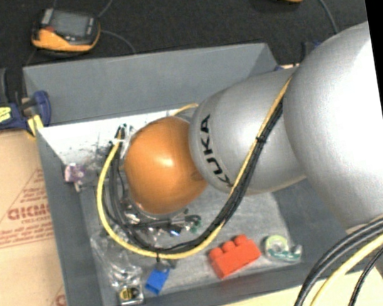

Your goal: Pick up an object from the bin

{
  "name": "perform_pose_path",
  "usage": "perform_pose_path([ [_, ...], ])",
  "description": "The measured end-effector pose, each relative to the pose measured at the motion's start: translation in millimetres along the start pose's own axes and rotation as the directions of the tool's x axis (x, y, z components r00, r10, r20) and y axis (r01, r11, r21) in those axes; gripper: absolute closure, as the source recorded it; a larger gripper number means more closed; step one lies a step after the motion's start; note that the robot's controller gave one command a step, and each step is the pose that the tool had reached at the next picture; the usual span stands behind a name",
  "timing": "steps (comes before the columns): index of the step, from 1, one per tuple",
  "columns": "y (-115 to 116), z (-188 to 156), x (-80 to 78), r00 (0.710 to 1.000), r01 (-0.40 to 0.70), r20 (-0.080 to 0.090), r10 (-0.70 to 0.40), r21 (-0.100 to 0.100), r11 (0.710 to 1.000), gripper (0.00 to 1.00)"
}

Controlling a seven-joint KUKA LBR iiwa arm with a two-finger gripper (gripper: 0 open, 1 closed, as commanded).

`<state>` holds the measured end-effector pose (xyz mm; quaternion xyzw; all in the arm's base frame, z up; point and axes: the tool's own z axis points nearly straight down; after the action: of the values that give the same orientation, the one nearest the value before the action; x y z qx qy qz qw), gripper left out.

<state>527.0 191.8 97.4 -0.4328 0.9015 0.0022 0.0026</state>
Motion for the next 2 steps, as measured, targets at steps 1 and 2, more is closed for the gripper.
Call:
perform_pose_path([
  [1, -72, -59, 108.0, 0.885, 0.465, -0.006, -0.465, 0.002, 0.885, 0.0],
  [2, -65, -72, 41.3, 0.886, 0.464, -0.001, -0.464, 0.003, 0.886, 0.0],
])
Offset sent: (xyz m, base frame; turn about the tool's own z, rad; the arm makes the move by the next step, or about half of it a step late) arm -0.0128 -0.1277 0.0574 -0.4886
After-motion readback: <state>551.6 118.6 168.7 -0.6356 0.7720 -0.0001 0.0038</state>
